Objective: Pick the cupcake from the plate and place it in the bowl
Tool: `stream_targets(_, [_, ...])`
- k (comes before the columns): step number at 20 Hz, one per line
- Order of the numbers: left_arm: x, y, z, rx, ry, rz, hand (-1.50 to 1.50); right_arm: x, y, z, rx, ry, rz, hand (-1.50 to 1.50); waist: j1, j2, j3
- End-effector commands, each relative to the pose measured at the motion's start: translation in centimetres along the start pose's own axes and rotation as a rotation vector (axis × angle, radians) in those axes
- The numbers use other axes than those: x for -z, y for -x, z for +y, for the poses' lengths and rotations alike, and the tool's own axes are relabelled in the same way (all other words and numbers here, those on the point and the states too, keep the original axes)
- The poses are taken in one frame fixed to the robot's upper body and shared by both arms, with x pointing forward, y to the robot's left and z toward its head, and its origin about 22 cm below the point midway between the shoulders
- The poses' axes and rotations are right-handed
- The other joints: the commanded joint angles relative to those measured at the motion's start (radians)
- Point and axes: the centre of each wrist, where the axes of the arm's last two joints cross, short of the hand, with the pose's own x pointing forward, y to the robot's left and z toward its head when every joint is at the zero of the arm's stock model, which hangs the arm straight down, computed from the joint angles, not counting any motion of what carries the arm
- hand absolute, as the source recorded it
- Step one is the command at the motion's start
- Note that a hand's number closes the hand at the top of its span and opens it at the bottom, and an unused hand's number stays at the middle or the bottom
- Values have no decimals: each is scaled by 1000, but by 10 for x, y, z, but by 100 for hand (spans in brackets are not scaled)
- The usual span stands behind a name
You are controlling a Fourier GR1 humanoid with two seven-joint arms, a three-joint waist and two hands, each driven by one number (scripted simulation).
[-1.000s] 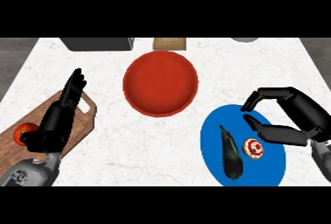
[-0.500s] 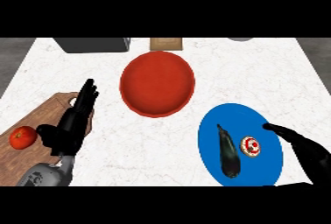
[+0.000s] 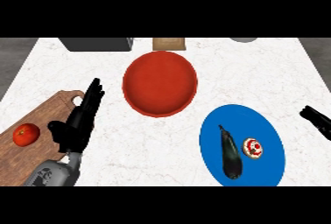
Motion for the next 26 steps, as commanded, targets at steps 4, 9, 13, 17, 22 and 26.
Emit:
stream_targets(4, [6, -9, 4, -12, 9, -2, 0, 16, -24, -16, -98, -143, 230, -150, 11, 2, 0])
stream_targets(9, [5, 1, -12, 1, 26, -7, 0, 27, -17, 2, -151, -258, 355, -150, 12, 3, 0])
stream_targets(13, [3, -6, -2, -8, 22, -8, 0, 31, 18, 10, -169, -313, 417, -150, 18, 3, 1])
stream_targets(17, [1, -1, -7, -5, 2, 5, 0, 35, 21, 4, -151, -337, 402, -150, 12, 2, 1])
stream_targets(22, [4, -20, 5, -8, 2, -9, 0, 21, 24, 0, -111, -339, 388, -150, 9, 1, 1])
stream_targets(26, [8, 8, 1, 7, 0, 0, 0, 7, 25, -5, -34, -322, 347, -150, 4, 1, 1])
